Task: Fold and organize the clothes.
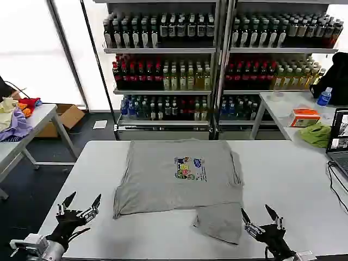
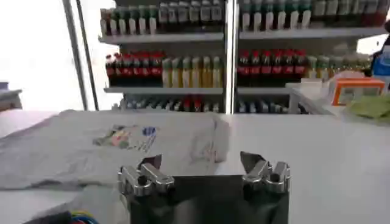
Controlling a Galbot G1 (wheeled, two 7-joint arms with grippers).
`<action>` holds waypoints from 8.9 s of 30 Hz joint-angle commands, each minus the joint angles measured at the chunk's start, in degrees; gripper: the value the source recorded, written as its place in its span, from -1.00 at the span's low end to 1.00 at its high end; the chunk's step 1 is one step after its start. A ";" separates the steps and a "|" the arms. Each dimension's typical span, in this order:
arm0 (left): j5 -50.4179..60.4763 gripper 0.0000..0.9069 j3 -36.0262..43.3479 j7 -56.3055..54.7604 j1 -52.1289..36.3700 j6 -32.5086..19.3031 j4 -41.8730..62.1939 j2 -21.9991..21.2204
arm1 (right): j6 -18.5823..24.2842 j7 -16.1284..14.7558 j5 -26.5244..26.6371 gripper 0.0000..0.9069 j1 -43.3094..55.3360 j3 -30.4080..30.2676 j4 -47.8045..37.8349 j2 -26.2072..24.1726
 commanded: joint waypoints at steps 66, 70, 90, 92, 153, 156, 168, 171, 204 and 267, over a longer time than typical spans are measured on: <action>-2.81 -0.98 11.22 -8.29 -3.81 6.05 1.44 -2.30 | 2.68 0.39 -0.32 -1.00 -5.59 -7.70 2.98 4.45; -1.54 -0.98 9.20 -8.48 0.62 6.58 -3.38 -3.27 | 3.18 0.51 0.79 -1.00 -11.68 -6.09 5.99 2.62; -3.53 -0.98 2.75 -7.33 8.44 11.13 -9.77 2.75 | 13.13 2.81 10.17 -1.00 -19.35 -5.27 10.94 -2.53; -6.80 -0.98 3.21 -7.37 5.07 11.14 -8.55 3.74 | 11.92 3.36 10.64 -1.00 -13.29 -4.61 9.51 -0.95; -11.32 1.00 11.53 -6.09 -15.27 9.92 12.54 6.81 | -0.51 9.77 3.94 1.00 16.58 -10.23 -8.96 -5.64; -10.36 1.00 13.19 -5.80 -17.03 9.54 14.57 5.43 | -1.08 10.45 4.08 1.00 17.54 -11.30 -10.90 -4.49; -10.37 1.00 15.29 -4.44 -20.55 8.72 18.23 3.64 | -2.80 10.38 5.64 -1.00 20.64 -14.23 -16.64 -3.12; -10.30 0.00 15.62 -4.39 -20.28 8.56 18.37 2.89 | -2.92 9.94 5.71 -1.00 20.32 -14.39 -16.66 -3.47; -8.82 -1.00 4.33 -3.95 0.95 3.95 3.64 -4.25 | 0.93 7.95 8.36 -1.00 5.88 -9.65 -5.66 -5.99; -8.95 1.00 30.38 7.96 -51.74 7.68 46.07 10.37 | -9.60 -13.60 10.37 1.00 72.38 -30.45 -60.68 -3.25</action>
